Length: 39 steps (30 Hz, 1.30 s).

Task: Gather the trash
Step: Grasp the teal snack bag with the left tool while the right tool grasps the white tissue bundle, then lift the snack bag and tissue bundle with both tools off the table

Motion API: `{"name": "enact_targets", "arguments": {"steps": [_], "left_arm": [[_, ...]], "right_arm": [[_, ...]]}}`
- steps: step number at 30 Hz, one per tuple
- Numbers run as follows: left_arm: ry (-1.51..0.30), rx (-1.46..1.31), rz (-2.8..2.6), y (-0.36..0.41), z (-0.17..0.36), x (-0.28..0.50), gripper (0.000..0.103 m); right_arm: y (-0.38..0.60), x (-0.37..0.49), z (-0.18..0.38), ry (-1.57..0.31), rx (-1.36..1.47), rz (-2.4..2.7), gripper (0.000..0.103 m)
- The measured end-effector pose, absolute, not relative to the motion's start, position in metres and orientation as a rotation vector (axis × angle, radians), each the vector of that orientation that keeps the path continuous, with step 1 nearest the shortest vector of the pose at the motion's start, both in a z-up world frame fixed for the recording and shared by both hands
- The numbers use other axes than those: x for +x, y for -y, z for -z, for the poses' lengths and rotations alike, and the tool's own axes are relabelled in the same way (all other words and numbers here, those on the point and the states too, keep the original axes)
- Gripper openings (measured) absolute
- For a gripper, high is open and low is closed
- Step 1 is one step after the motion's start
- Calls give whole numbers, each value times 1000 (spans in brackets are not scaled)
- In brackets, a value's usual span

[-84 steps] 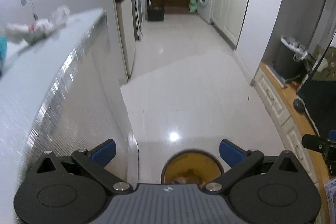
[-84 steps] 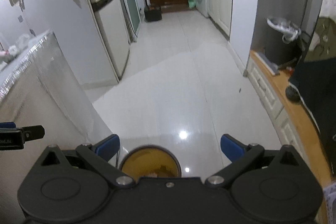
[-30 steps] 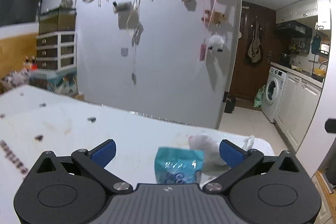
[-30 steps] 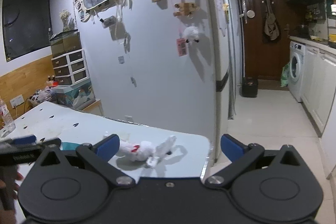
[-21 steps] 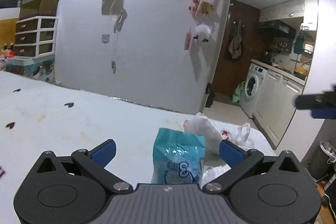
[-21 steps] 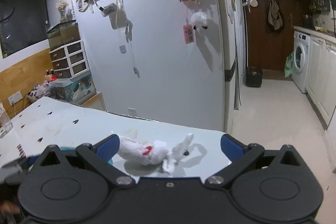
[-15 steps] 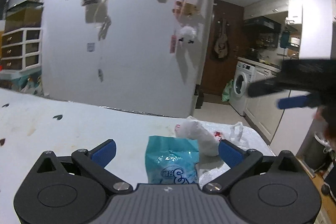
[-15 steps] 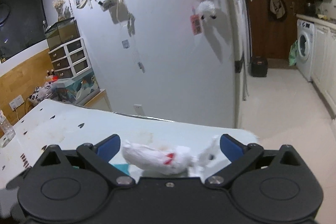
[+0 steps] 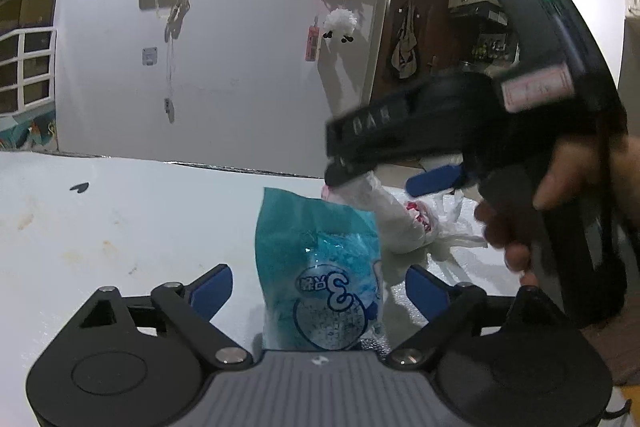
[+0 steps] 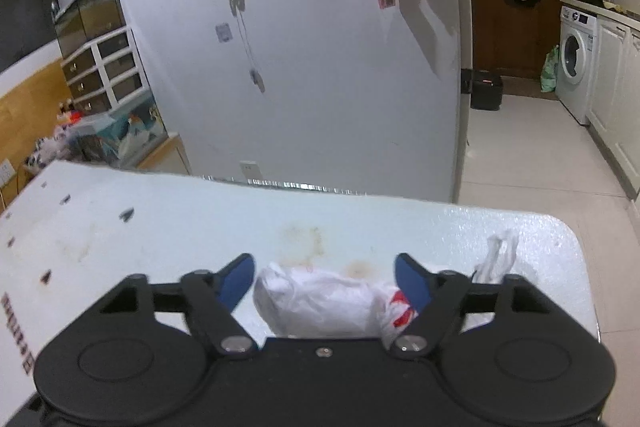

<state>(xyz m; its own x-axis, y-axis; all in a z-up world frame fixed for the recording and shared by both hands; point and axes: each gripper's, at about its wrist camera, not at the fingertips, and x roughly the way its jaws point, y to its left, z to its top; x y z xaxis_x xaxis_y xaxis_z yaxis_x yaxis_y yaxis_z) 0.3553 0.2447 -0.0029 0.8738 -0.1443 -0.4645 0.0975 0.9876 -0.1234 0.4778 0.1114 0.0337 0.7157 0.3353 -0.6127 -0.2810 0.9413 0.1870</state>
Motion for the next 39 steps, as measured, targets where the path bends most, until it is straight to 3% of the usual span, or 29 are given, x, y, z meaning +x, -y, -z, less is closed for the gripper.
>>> {"name": "enact_targets", "arguments": {"steps": [2, 4, 9, 16, 18, 22, 29, 31, 39], "left_arm": [[-493, -100, 134, -245, 3, 355, 89], [-495, -97, 142, -244, 2, 355, 89], [-505, -89, 157, -242, 1, 353, 89], [-525, -99, 200, -241, 1, 354, 78], [-544, -96, 221, -240, 1, 354, 78], [-567, -56, 241, -235, 0, 351, 78], [-620, 67, 236, -221, 6, 351, 78], [-630, 66, 226, -223, 7, 351, 70], [-627, 35, 224, -228, 7, 353, 61]], "right_arm": [[-107, 473, -34, -705, 76, -362, 59], [-99, 463, -37, -701, 46, -375, 54], [-73, 440, -48, -696, -47, -399, 53], [-33, 415, -47, -738, -169, -408, 53], [-21, 415, -50, -735, -118, -406, 54], [-7, 427, -55, -710, 43, -367, 67], [-16, 460, -41, -744, 302, -299, 68], [-22, 466, -34, -761, 360, -282, 69], [-57, 480, -4, -839, 400, -265, 79]]}}
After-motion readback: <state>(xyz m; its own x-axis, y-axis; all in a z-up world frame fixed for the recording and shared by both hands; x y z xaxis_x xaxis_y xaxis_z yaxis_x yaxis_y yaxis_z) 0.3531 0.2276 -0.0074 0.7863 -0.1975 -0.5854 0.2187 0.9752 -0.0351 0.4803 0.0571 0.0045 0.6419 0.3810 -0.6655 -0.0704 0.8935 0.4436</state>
